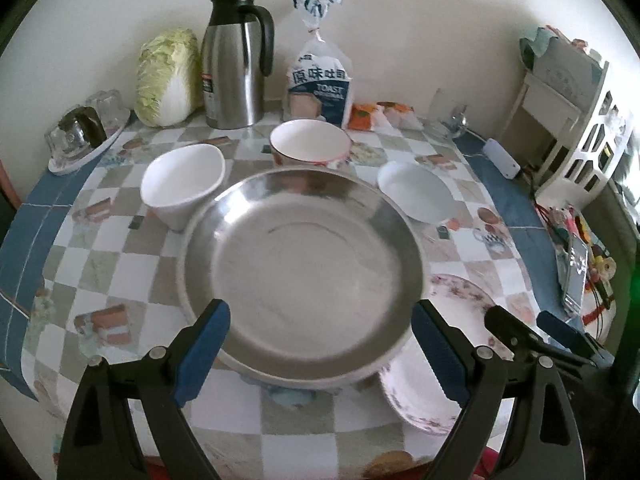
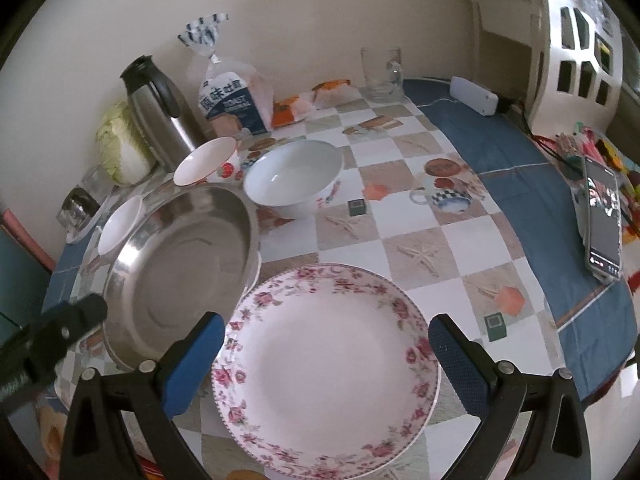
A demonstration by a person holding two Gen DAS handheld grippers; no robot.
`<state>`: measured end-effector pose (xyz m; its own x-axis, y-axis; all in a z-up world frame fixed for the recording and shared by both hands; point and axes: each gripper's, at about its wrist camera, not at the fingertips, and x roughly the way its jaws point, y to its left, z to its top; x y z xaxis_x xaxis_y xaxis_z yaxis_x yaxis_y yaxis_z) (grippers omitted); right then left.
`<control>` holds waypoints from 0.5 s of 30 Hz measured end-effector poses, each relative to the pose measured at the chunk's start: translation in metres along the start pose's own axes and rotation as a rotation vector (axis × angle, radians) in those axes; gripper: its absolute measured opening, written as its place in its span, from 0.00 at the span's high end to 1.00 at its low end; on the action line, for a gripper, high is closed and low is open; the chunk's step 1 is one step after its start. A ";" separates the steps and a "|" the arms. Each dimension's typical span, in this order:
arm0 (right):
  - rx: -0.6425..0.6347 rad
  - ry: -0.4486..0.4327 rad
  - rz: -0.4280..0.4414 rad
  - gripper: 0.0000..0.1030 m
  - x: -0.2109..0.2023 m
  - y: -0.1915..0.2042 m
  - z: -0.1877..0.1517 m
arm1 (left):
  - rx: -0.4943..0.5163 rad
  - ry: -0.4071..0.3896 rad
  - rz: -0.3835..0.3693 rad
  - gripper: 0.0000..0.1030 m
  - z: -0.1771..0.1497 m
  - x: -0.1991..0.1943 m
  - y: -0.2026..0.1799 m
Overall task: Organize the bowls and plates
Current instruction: 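Move the right gripper to the rim of the pink-floral plate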
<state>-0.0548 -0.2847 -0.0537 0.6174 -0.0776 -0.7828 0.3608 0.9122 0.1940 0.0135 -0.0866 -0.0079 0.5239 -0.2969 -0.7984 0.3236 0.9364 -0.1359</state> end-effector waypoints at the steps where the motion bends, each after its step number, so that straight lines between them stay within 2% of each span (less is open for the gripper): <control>1: 0.001 0.000 0.000 0.00 0.000 -0.002 0.000 | 0.002 0.001 0.000 0.10 -0.001 0.000 -0.004; 4: 0.007 0.005 0.000 0.00 0.000 -0.008 -0.001 | 0.010 0.011 0.020 0.10 -0.006 0.001 -0.013; 9: 0.033 0.030 -0.013 0.00 0.004 -0.021 -0.001 | 0.008 0.036 -0.017 0.11 -0.011 0.003 -0.022; 15: 0.067 0.062 -0.029 0.01 0.008 -0.034 -0.002 | -0.008 0.150 -0.046 0.11 -0.027 0.018 -0.030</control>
<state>-0.0639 -0.3150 -0.0675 0.5625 -0.0767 -0.8232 0.4251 0.8808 0.2084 -0.0078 -0.1150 -0.0341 0.3848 -0.3086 -0.8699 0.3380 0.9241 -0.1783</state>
